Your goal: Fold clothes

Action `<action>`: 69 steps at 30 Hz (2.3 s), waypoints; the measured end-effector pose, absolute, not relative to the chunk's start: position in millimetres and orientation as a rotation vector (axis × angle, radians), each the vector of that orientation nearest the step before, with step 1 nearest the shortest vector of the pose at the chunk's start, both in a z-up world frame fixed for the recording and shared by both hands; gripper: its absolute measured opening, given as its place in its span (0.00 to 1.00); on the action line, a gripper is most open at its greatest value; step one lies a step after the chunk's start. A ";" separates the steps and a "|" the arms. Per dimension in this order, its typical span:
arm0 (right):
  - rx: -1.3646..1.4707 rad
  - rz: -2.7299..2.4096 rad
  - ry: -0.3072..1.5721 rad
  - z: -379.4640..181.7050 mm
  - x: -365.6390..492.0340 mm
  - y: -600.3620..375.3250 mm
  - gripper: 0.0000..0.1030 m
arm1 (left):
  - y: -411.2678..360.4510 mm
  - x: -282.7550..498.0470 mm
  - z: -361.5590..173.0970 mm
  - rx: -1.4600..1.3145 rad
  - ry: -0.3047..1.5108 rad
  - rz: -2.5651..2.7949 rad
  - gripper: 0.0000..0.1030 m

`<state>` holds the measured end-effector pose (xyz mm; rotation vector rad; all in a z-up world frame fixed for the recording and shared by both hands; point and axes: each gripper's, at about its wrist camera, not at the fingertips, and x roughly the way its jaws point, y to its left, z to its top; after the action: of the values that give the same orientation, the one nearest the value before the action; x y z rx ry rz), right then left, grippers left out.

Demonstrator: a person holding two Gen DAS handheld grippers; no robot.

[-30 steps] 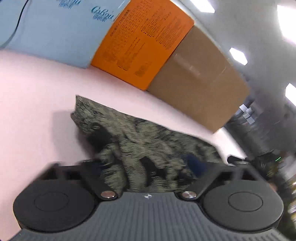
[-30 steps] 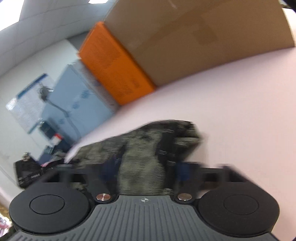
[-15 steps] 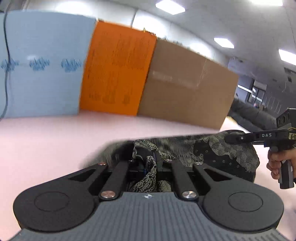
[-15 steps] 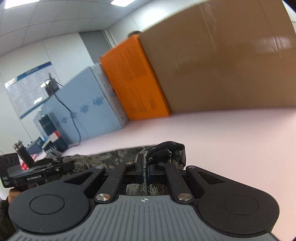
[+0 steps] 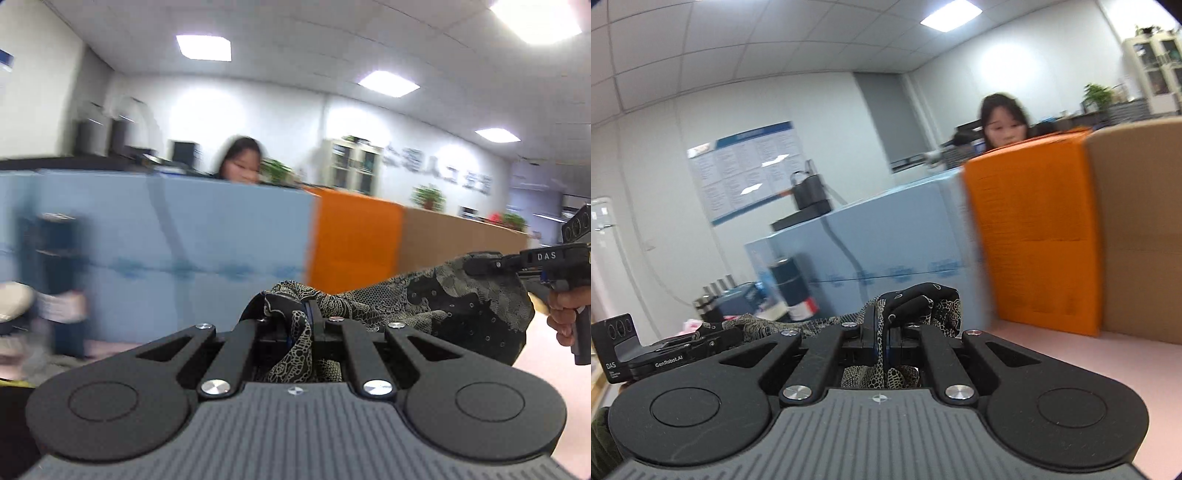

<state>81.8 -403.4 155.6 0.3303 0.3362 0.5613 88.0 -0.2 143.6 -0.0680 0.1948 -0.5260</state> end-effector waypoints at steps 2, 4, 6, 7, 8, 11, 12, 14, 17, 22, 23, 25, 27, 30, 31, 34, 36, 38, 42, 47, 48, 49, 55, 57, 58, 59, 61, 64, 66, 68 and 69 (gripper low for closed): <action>0.362 0.632 0.372 142.6 112.2 -373.8 0.04 | 27.7 87.4 138.9 -0.087 0.203 -0.458 0.06; 0.370 0.673 0.438 116.9 141.8 -346.5 0.04 | 52.6 89.5 128.3 -0.104 0.235 -0.390 0.08; 0.344 0.667 0.544 80.4 170.5 -319.7 0.05 | 68.7 98.9 103.7 -0.096 0.332 -0.315 0.14; 0.311 0.636 0.595 62.7 181.1 -308.7 0.08 | 75.8 103.9 89.3 -0.095 0.377 -0.279 0.27; 0.276 0.603 0.634 47.2 189.5 -300.1 0.14 | 82.7 109.1 74.1 -0.097 0.418 -0.246 0.36; 0.179 0.507 0.666 15.9 198.7 -293.2 0.38 | 110.3 108.6 29.0 -0.142 0.453 -0.173 0.77; 0.196 0.489 0.666 10.2 199.2 -299.0 0.40 | 119.0 109.1 15.7 -0.169 0.463 -0.163 0.78; 0.274 0.472 0.648 4.4 195.7 -316.4 0.42 | 137.3 112.4 2.5 -0.268 0.485 -0.181 0.78; 0.391 0.432 0.607 2.0 188.3 -337.5 0.58 | 159.1 109.2 -0.9 -0.400 0.441 -0.215 0.80; 0.481 0.409 0.575 -2.2 157.5 -364.9 0.69 | 156.5 96.4 6.5 -0.404 0.395 -0.151 0.80; 0.487 0.402 0.571 -4.5 151.4 -366.2 0.73 | 153.4 93.0 7.7 -0.389 0.388 -0.116 0.81; 0.487 0.393 0.567 -7.8 139.6 -366.7 0.75 | 145.6 84.9 10.0 -0.356 0.383 -0.029 0.83; 0.473 0.388 0.568 -7.7 127.2 -367.3 0.78 | 135.2 74.5 12.0 -0.339 0.395 0.044 0.84; 0.432 0.381 0.570 -7.4 108.4 -366.9 0.84 | 117.5 52.6 11.3 -0.351 0.403 0.076 0.95; 0.417 0.378 0.572 -7.1 102.7 -365.8 0.84 | 110.9 45.0 10.4 -0.359 0.408 0.075 1.00; 0.364 0.372 0.573 -5.6 86.7 -360.3 0.94 | 85.1 28.4 7.3 -0.335 0.430 0.067 1.00; 0.325 0.370 0.576 -4.6 76.5 -355.1 0.99 | 66.6 22.7 6.5 -0.280 0.454 0.085 1.00; 0.270 0.367 0.598 -4.0 68.1 -347.0 1.00 | 49.0 21.4 7.3 -0.216 0.474 0.117 1.00; 0.130 0.385 0.629 -2.6 50.5 -325.7 1.00 | 26.0 20.5 6.7 -0.175 0.511 0.140 1.00; 0.016 0.476 0.649 -3.0 31.4 -301.8 1.00 | 1.4 21.8 5.8 -0.044 0.538 0.229 1.00; -0.003 0.494 0.652 -3.1 28.2 -297.2 1.00 | -1.1 22.3 5.5 -0.026 0.541 0.238 1.00; -0.018 0.507 0.652 -3.2 25.3 -293.1 1.00 | -3.7 22.8 5.1 -0.008 0.544 0.248 1.00; -0.096 0.564 0.658 -3.2 13.6 -273.4 1.00 | -13.2 26.1 3.2 0.064 0.562 0.266 1.00; -0.120 0.569 0.658 -3.5 11.9 -268.6 1.00 | -13.2 28.0 2.5 0.067 0.574 0.252 1.00; -0.130 0.570 0.658 -3.6 11.3 -266.7 1.00 | -12.8 28.9 2.0 0.066 0.580 0.250 1.00; -0.140 0.572 0.658 -3.7 10.8 -264.7 1.00 | -12.3 29.5 1.6 0.064 0.585 0.250 1.00; -0.135 0.573 0.660 -3.2 10.6 -262.8 1.00 | -11.3 30.4 0.8 0.059 0.592 0.251 1.00; -0.084 0.552 0.665 -2.0 11.0 -261.5 1.00 | -11.1 30.8 0.0 0.057 0.598 0.251 1.00; -0.043 0.529 0.666 -1.2 10.7 -260.4 1.00 | -11.0 30.6 -0.5 0.054 0.598 0.247 1.00; -0.016 0.500 0.665 -0.8 10.0 -258.5 1.00 | -10.2 30.1 -0.8 0.047 0.597 0.245 1.00; -0.018 0.487 0.663 -1.0 9.4 -256.9 1.00 | -9.7 29.7 -0.9 0.043 0.595 0.244 1.00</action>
<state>9.4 -256.9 -1.0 -0.0180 0.6634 0.4871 29.7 -9.7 -0.9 0.0432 0.5954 0.2440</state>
